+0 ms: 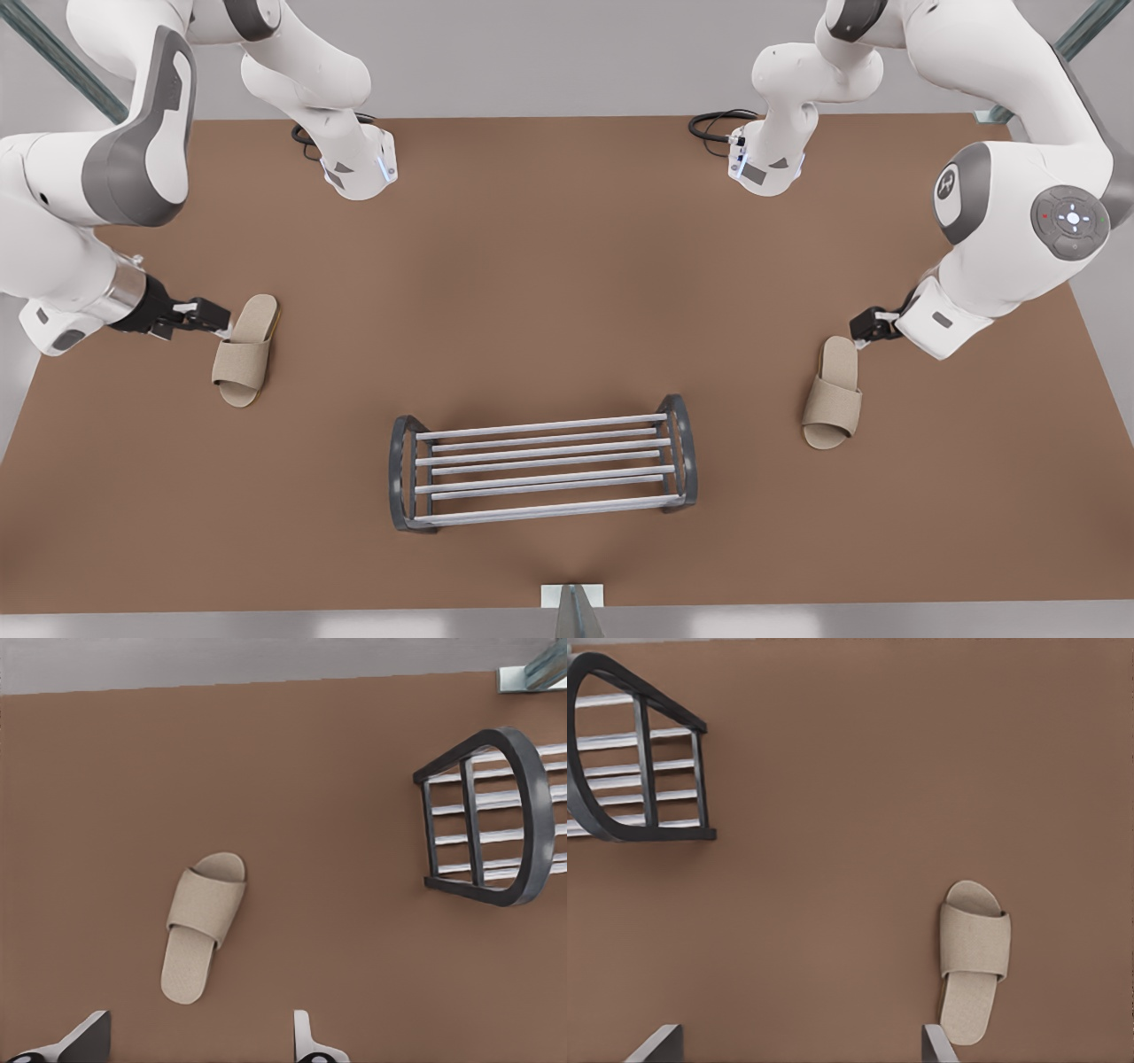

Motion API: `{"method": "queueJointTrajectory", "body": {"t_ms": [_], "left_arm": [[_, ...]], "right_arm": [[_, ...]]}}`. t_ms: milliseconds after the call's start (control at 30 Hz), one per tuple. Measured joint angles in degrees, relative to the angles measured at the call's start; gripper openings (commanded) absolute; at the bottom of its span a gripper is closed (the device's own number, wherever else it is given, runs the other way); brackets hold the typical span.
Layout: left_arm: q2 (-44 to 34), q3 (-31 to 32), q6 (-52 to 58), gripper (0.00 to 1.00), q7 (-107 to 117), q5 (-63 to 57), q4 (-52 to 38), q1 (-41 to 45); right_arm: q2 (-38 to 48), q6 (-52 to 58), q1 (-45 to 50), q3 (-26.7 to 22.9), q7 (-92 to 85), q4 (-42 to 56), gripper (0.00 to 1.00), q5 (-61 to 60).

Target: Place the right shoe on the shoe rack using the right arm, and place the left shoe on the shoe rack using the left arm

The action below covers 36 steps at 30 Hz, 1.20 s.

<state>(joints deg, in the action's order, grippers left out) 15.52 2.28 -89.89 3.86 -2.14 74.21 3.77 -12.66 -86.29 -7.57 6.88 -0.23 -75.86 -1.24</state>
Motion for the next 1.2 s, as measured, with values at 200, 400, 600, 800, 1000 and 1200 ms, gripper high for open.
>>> {"method": "queueJointTrajectory", "body": {"t_ms": [200, 400, 600, 800, 1000, 1200], "left_arm": [[-2.11, -0.09, -3.86, 1.0, 1.22, -0.71, 6.93, 0.14], [-10.59, -0.08, -14.73, 1.0, -3.73, -12.76, 32.94, 0.24], [-14.09, -1.15, -31.22, 1.0, -10.27, -32.8, 49.15, 0.54], [-14.19, -4.07, -48.01, 1.0, -13.02, -54.37, 60.89, 1.26], [-12.06, -10.1, -60.82, 1.0, 3.52, -103.44, 63.32, 0.88], [-8.45, -10.55, -64.47, 1.0, 24.69, -126.12, 66.58, -0.51]], "right_arm": [[8.3, -5.4, -2.69, 9.67, -0.04, -13.41, 1.0, 5.81], [14.46, -21.08, 9.12, 25.54, 2.1, -43.98, 1.0, 34.78], [14.6, -38.36, 14.11, 24.27, 11.24, -60.81, 1.0, 80.37], [13.04, -45.25, -11.43, 15.38, 23.57, -66.24, 1.0, 114.86], [8.81, -45.88, -44.49, 14.1, 33.26, -71.44, 1.0, 128.46], [7.26, -43.57, 2.14, 14.49, 40.51, -68.49, 1.0, 134.1]]}}
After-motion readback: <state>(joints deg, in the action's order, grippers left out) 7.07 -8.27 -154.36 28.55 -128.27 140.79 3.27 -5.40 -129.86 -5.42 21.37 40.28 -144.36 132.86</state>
